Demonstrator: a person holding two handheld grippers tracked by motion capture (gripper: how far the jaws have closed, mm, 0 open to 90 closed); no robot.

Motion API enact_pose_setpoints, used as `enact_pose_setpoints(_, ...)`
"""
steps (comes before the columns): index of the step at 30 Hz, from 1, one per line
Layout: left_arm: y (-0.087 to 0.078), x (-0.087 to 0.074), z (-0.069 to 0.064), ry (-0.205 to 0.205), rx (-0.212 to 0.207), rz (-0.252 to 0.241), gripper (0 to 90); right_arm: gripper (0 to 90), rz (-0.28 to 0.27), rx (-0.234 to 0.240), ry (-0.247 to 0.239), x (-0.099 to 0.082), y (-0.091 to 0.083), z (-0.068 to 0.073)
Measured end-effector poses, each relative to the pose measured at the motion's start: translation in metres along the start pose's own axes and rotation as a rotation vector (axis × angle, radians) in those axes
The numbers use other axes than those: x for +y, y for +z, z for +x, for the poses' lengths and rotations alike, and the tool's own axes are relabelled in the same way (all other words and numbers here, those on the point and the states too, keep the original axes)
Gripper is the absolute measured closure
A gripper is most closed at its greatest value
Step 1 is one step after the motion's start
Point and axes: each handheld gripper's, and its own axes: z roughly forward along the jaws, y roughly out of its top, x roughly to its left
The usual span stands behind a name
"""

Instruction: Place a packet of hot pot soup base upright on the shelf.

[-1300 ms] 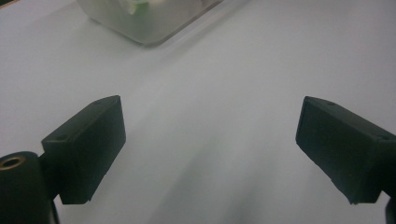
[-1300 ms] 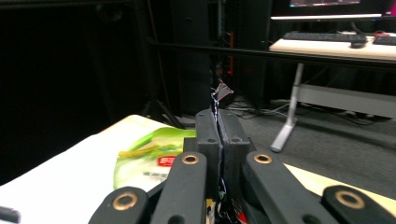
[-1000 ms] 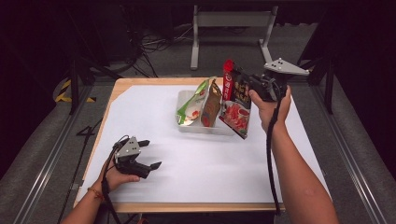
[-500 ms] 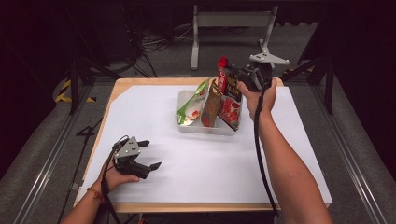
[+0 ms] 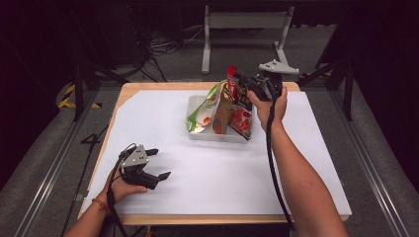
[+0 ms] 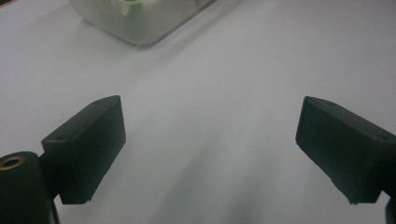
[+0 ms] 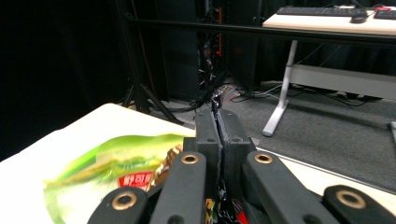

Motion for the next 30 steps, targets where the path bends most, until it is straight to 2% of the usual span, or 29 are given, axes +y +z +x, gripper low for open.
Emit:
enact_pose_setpoints(4,0.001,0.0,0.0,0.004,0.0,0.002,9.3,87.4,-0.018,0.006,-0.011,-0.005,-0.003,-0.001)
enact_pose_setpoints(6,0.001,0.0,0.0,0.003,0.001,0.002,9.3,86.1,-0.025,0.035,-0.005,-0.008,-0.003,-0.002)
enact_pose_setpoints(7,0.001,0.0,0.0,0.003,0.002,0.004,9.3,83.8,-0.022,0.037,-0.021,-0.008,-0.005,-0.002)
enact_pose_setpoints(9,0.001,0.0,0.0,0.004,0.002,0.005,9.3,82.8,-0.017,0.046,-0.02,-0.008,-0.005,-0.003)
enact_pose_setpoints(11,0.001,0.0,0.0,0.002,0.002,0.004,9.3,79.4,0.003,0.076,-0.035,-0.009,-0.004,-0.003)
enact_pose_setpoints(15,0.001,0.0,0.0,0.004,0.001,0.007,9.3,70.5,0.022,0.059,-0.059,-0.009,-0.005,-0.002)
enact_pose_setpoints(20,0.001,0.0,0.0,0.0,0.001,0.004,9.3,64.4,0.029,0.047,-0.077,-0.01,-0.012,-0.006)
enact_pose_setpoints(23,0.001,0.0,0.0,-0.001,0.001,0.005,9.3,61.2,0.025,0.041,-0.087,-0.011,-0.016,-0.005)
enact_pose_setpoints(25,0.002,0.0,0.0,-0.002,0.002,0.005,9.3,57.2,0.021,0.001,-0.126,-0.012,-0.022,-0.004)
enact_pose_setpoints(27,0.002,0.0,0.0,-0.001,0.002,0.005,9.3,53.9,0.004,0.006,-0.12,-0.014,-0.03,-0.005)
enact_pose_setpoints(30,0.003,0.0,0.0,-0.001,0.001,0.009,9.3,57.5,-0.005,0.02,-0.119,-0.016,-0.039,-0.008)
